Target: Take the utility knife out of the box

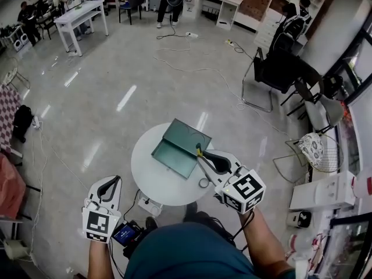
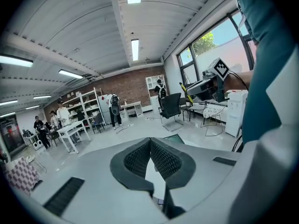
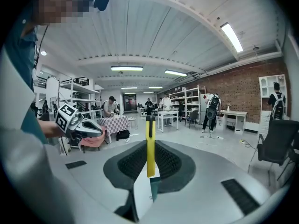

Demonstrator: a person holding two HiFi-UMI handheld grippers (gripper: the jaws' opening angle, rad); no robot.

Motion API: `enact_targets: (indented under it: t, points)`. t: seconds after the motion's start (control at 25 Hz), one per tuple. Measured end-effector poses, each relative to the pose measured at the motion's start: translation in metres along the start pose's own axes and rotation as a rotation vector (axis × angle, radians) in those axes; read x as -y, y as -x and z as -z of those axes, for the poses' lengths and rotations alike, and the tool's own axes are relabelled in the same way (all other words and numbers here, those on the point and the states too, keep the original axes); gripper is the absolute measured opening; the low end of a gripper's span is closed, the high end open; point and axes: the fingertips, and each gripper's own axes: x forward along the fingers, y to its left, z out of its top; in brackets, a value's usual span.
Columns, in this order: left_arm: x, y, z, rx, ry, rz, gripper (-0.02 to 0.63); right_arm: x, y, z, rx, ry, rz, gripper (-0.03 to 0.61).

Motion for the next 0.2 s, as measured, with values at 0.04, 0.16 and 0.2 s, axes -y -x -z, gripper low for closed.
enact_targets:
  t: [0.04,0.16,0.2]
  points:
    - [0.004,-0.001,-0.002,0.003,-0.001,0.001,0.018,0.002,0.004,0.001,0.0,0.001,0.001,0.072]
    - [0.005,-0.01,0.002,-0.002,-0.007,0.005,0.018,0.009,0.002,0.008,-0.006,0.002,0.005,0.072]
    - [0.005,-0.014,0.004,-0.003,-0.009,0.006,0.018,0.012,0.0,0.01,-0.008,0.002,0.007,0.072]
